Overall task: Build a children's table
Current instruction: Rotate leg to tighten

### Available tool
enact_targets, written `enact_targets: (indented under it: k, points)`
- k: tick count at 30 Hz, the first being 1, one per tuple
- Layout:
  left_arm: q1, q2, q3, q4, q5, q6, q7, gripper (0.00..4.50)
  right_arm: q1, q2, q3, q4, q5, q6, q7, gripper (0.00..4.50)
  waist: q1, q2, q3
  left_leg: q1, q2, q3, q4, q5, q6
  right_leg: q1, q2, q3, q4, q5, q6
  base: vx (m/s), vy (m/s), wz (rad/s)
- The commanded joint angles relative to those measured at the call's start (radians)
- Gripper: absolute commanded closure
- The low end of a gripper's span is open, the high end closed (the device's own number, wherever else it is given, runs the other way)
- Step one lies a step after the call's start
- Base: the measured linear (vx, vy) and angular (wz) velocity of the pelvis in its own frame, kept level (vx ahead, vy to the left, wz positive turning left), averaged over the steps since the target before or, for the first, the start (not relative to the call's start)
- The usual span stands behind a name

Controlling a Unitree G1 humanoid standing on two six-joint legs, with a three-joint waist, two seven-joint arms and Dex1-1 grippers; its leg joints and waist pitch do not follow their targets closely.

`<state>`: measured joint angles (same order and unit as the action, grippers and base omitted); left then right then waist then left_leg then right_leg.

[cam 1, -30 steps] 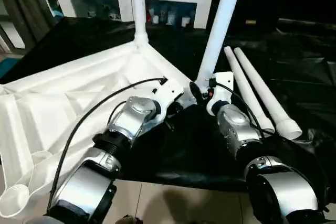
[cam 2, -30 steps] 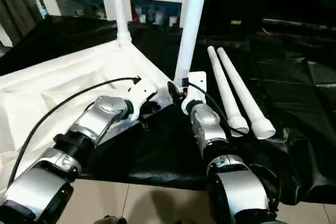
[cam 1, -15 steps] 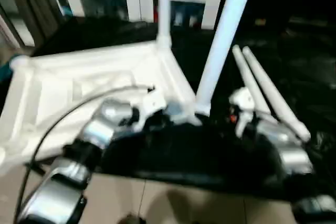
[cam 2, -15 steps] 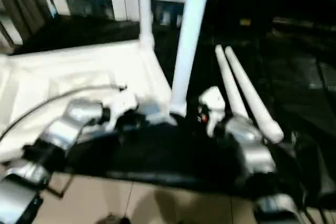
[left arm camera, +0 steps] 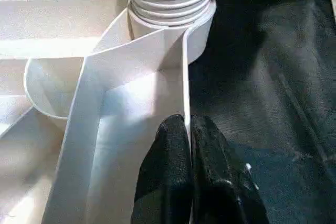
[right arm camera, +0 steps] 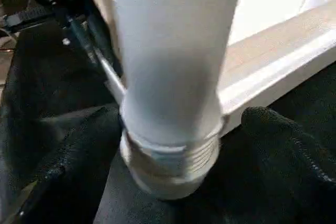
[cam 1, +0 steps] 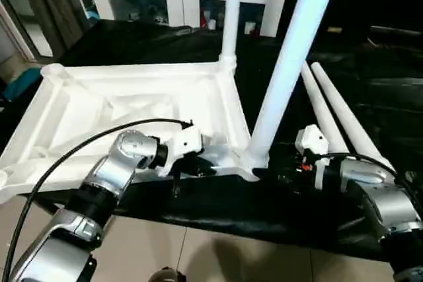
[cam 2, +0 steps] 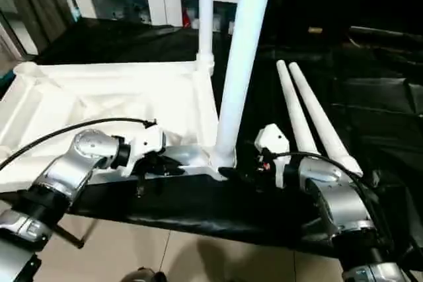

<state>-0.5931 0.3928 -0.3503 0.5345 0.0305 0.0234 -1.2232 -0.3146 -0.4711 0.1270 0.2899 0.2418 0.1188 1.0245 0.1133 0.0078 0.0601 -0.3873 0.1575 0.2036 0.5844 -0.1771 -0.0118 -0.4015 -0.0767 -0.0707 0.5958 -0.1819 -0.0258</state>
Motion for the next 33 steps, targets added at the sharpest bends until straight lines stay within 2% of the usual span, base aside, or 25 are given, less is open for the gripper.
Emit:
enact_targets:
  k: [1,4,7,19,25,27,29,31,32,33]
  points:
    - [0.005,-0.009,0.003,-0.043,-0.046,-0.01,-0.037,4.5,-0.016,0.008,0.001,0.005,-0.004,0.006,-0.016,0.51,0.0,-0.002,-0.072,0.026,0.088,-0.039,-0.066,-0.18,0.056,0.046,-0.094,0.054,-0.059,-0.125,-0.229,0.0,0.0,0.0]
    - [0.009,-0.008,0.002,-0.053,-0.046,-0.006,-0.039,4.5,-0.022,0.018,0.009,0.017,-0.013,0.001,-0.02,0.51,0.001,-0.003,-0.074,0.026,0.088,-0.038,-0.063,-0.161,0.063,0.047,-0.093,0.053,-0.054,-0.098,-0.237,0.0,0.0,0.0]
    - [0.01,-0.009,0.002,-0.056,-0.042,-0.004,-0.039,4.5,-0.026,0.028,0.015,0.028,-0.019,-0.008,-0.021,0.51,0.001,-0.005,-0.073,0.026,0.086,-0.037,-0.062,-0.17,0.061,0.048,-0.093,0.054,-0.057,-0.118,-0.234,0.0,0.0,0.0]
    - [0.005,-0.01,0.002,-0.049,-0.036,0.001,-0.039,4.5,-0.035,0.043,0.023,0.053,-0.032,-0.033,-0.017,1.57,0.0,-0.003,-0.074,0.026,0.086,-0.038,-0.06,-0.178,0.053,0.048,-0.093,0.054,-0.054,-0.127,-0.232,0.0,0.0,0.0]
    - [-0.001,-0.013,0.003,-0.038,-0.031,0.008,-0.03,4.5,-0.032,0.055,0.018,0.062,-0.03,-0.032,-0.027,1.73,0.0,-0.004,-0.075,0.026,0.085,-0.038,-0.058,-0.169,0.058,0.049,-0.092,0.053,-0.052,-0.112,-0.236,0.0,0.0,0.0]
    - [-0.004,-0.017,0.005,-0.032,-0.02,0.025,-0.005,4.5,-0.032,0.071,0.004,0.075,-0.028,-0.015,-0.066,1.74,-0.001,-0.003,-0.075,0.026,0.085,-0.038,-0.058,-0.171,0.056,0.048,-0.091,0.053,-0.052,-0.12,-0.237,0.0,0.0,0.0]
    - [-0.034,-0.045,0.013,0.022,0.019,0.05,0.093,4.5,-0.056,0.12,-0.042,0.145,-0.027,0.023,-0.198,1.75,-0.006,-0.006,-0.073,0.026,0.083,-0.038,-0.059,-0.18,0.049,0.046,-0.091,0.054,-0.055,-0.14,-0.237,0.0,0.0,0.0]
    - [-0.074,-0.087,0.029,0.089,0.041,0.07,0.198,4.5,-0.079,0.168,-0.081,0.217,-0.038,0.015,-0.33,1.75,-0.011,-0.008,-0.07,0.027,0.079,-0.039,-0.058,-0.206,0.027,0.044,-0.093,0.054,-0.062,-0.206,-0.229,0.0,0.0,0.0]
    - [-0.093,-0.106,0.034,0.118,0.049,0.079,0.239,4.5,-0.09,0.19,-0.098,0.247,-0.043,0.009,-0.394,1.75,-0.013,-0.006,-0.067,0.033,0.077,-0.041,-0.058,-0.241,0.005,0.039,-0.096,0.055,-0.069,-0.266,-0.217,0.0,0.0,0.0]
    - [-0.11,-0.124,0.037,0.143,0.057,0.083,0.275,4.5,-0.1,0.212,-0.115,0.275,-0.047,0.007,-0.459,1.76,-0.017,-0.007,-0.067,0.034,0.078,-0.043,-0.061,-0.259,-0.013,0.039,-0.097,0.056,-0.074,-0.314,-0.198,0.0,0.0,0.0]
